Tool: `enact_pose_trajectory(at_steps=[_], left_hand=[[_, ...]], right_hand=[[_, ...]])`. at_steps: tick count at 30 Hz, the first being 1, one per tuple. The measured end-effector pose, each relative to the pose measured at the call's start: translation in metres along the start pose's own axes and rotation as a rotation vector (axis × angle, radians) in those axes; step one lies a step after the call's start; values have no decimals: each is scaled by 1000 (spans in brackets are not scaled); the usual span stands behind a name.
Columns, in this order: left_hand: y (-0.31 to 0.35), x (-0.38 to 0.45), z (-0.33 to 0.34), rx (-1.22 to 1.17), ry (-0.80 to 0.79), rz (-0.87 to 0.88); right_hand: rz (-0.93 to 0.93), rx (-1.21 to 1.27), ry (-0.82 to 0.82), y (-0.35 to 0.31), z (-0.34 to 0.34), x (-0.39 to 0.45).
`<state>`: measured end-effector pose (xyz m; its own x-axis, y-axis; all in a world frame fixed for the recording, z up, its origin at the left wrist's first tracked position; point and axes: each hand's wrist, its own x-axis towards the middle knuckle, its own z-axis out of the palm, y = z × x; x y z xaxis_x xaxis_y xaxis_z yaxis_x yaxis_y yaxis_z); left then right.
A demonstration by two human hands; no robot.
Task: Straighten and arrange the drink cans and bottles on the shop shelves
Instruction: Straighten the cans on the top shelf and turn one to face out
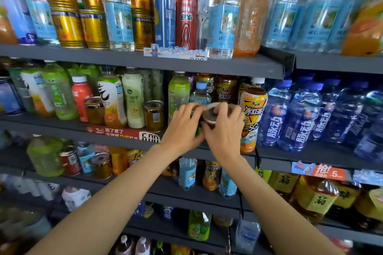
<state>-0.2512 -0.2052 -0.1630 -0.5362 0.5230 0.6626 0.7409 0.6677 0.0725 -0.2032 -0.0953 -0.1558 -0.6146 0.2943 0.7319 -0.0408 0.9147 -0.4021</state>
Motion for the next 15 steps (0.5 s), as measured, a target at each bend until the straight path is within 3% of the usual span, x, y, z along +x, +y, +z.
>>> enact_pose_trajectory(at_steps=[2, 6, 15], left_hand=[[0, -2, -12, -202, 33, -39], [-10, -4, -57, -489, 235, -65], [-102, -25, -169, -371, 453, -147]], right_hand=[[-64, 102, 143, -20, -14, 8], [-175, 254, 247, -71, -30, 23], [-386, 557, 353, -210, 2, 53]])
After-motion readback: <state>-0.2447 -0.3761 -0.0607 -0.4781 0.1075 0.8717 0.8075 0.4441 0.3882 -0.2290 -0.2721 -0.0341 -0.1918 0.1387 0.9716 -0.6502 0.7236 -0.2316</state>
